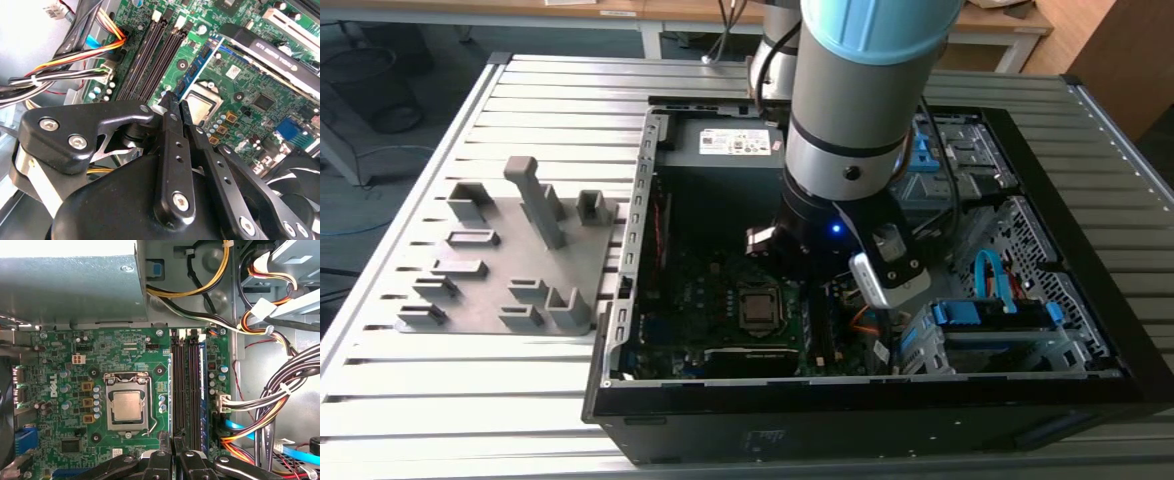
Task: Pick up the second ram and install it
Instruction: 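Insert the second ram into the second slot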
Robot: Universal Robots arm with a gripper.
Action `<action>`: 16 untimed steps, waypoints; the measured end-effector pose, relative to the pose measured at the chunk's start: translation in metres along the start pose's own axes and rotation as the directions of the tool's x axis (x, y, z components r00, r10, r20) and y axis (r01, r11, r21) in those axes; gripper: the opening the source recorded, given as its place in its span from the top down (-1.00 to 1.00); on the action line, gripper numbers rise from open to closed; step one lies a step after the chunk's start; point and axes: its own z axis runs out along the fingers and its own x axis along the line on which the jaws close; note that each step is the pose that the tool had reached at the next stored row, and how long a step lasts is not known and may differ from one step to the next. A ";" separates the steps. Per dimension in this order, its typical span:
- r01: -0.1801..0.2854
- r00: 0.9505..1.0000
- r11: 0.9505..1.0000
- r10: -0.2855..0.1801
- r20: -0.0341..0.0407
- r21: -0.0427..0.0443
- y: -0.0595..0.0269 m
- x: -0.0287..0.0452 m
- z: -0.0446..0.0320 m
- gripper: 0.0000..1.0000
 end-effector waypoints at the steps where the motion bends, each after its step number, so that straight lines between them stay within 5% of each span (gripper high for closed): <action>1: 0.000 1.000 1.000 0.000 0.000 0.000 0.0000 0.0000 0.0003 0.73; 16: 0.000 1.000 1.000 0.000 0.000 0.000 0.0000 0.0001 0.0049 0.73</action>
